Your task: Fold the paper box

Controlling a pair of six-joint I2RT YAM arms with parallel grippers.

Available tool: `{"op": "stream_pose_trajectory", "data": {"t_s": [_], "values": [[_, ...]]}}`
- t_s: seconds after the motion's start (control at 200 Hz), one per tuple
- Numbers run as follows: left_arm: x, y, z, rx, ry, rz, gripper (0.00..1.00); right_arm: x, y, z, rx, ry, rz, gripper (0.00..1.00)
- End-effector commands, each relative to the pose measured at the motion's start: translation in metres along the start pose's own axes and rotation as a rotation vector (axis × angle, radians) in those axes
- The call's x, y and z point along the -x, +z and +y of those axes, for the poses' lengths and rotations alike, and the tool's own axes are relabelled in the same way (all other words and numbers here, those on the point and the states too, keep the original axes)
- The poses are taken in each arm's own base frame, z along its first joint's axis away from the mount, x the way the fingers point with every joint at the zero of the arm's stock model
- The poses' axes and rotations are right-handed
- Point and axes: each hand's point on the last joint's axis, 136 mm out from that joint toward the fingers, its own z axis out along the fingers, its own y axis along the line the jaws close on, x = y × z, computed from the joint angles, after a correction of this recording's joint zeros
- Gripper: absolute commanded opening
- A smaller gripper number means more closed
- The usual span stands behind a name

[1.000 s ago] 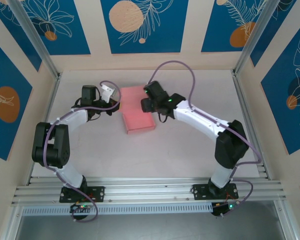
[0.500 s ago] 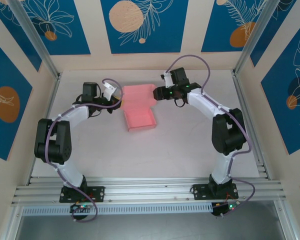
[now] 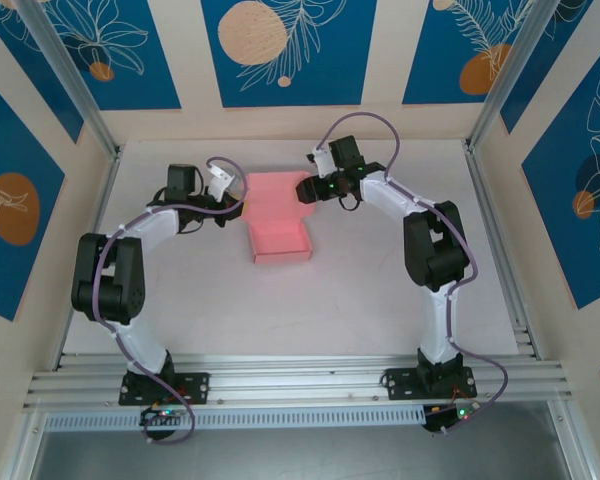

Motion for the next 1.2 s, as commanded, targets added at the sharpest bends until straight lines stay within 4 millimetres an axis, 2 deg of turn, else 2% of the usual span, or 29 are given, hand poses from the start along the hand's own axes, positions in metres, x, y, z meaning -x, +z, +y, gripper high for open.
{"op": "stream_pose_trajectory", "data": {"t_s": [0.0,0.24,0.36,0.505,0.64,0.825,0.965,1.195], "values": [[0.006,0.004,-0.003,-0.01,0.015,-0.007,0.04,0.004,-0.001,0.011,0.039,-0.014,-0.008,0.57],[0.01,0.008,0.001,0.109,0.007,0.018,0.04,-0.004,-0.011,0.014,-0.069,-0.02,-0.014,0.36],[0.014,0.011,-0.001,0.192,-0.003,0.027,0.05,-0.001,-0.018,0.016,-0.154,-0.027,-0.029,0.22],[0.019,0.013,0.002,0.362,-0.029,0.041,0.05,0.007,-0.03,0.015,-0.279,-0.013,-0.073,0.11],[0.027,0.013,-0.004,0.475,-0.089,0.008,0.03,0.013,-0.034,0.025,-0.349,-0.061,-0.136,0.08],[0.031,0.016,-0.012,0.535,-0.236,-0.103,0.05,0.017,-0.034,0.047,-0.418,-0.109,-0.221,0.03],[0.031,0.025,-0.021,0.511,-0.333,-0.175,0.05,0.015,-0.033,0.062,-0.419,-0.093,-0.296,0.02],[0.018,0.042,-0.03,0.456,-0.459,-0.211,0.06,0.012,-0.032,0.078,-0.387,-0.033,-0.409,0.0]]}}
